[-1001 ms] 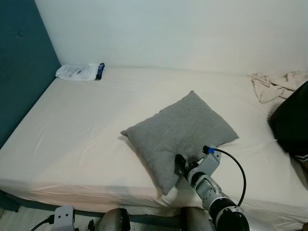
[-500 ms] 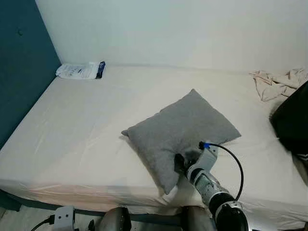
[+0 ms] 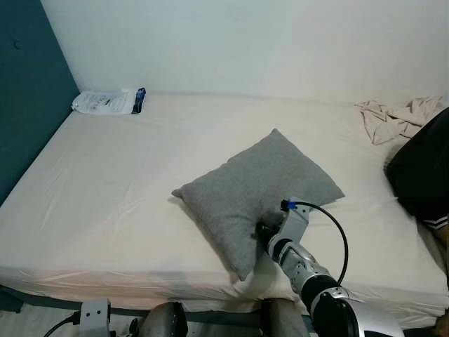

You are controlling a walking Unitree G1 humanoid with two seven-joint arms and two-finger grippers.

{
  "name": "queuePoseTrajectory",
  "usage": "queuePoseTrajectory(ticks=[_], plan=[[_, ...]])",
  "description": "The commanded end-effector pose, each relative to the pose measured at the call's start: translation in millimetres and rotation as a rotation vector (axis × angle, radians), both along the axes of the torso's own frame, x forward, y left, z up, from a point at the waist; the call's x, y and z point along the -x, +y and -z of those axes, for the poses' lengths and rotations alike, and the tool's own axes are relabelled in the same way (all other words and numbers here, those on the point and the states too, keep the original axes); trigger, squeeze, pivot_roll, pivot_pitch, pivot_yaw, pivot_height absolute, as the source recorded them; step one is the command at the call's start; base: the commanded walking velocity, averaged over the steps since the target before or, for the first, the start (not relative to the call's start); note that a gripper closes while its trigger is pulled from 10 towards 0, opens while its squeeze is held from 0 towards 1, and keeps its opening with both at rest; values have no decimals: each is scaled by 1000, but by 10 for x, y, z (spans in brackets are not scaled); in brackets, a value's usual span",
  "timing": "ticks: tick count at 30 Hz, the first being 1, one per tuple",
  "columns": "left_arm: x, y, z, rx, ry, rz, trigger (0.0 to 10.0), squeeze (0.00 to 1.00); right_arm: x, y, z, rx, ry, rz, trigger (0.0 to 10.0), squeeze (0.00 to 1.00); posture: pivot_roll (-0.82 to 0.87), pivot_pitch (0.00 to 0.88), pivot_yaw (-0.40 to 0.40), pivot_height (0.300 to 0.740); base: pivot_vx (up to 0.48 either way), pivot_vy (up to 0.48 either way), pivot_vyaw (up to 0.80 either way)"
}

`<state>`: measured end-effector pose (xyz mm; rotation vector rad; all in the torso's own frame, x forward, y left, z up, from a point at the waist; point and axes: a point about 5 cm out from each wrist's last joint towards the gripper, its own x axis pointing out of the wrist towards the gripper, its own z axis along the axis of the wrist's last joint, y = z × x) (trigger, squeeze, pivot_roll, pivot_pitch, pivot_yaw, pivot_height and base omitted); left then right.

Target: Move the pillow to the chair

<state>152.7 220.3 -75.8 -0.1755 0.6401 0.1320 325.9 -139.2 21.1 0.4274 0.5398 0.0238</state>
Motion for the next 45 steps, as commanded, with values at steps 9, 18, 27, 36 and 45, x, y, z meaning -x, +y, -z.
queuePoseTrajectory(ticks=[9, 18, 27, 36, 45], plan=[[15, -15, 19, 1, 18, 4, 10000, 0, 23, 180, 10, -100, -9, -64, 0, 0, 109, 121, -37, 610, 0, 0, 0], [-321, 2, -147, 35, -106, -73, 10000, 0, -107, 467, -228, -155, -142, -253, 0, 0, 91, 83, -59, 610, 0, 0, 0], [-525, 64, -275, 37, -175, -116, 10000, 0, -231, 506, -434, -217, -216, -303, 0, 0, 77, 61, -71, 640, 0, 0, 0], [-525, 99, -279, 41, -174, -134, 10000, 0, -226, 629, -480, -253, -244, -372, 0, 0, 75, 51, -76, 675, 0, 0, 0], [-467, 88, -191, 45, -77, -198, 10000, 0, -169, 640, -396, -243, -210, -384, 10000, 0, 75, 45, -86, 709, 0, 0, 0]])
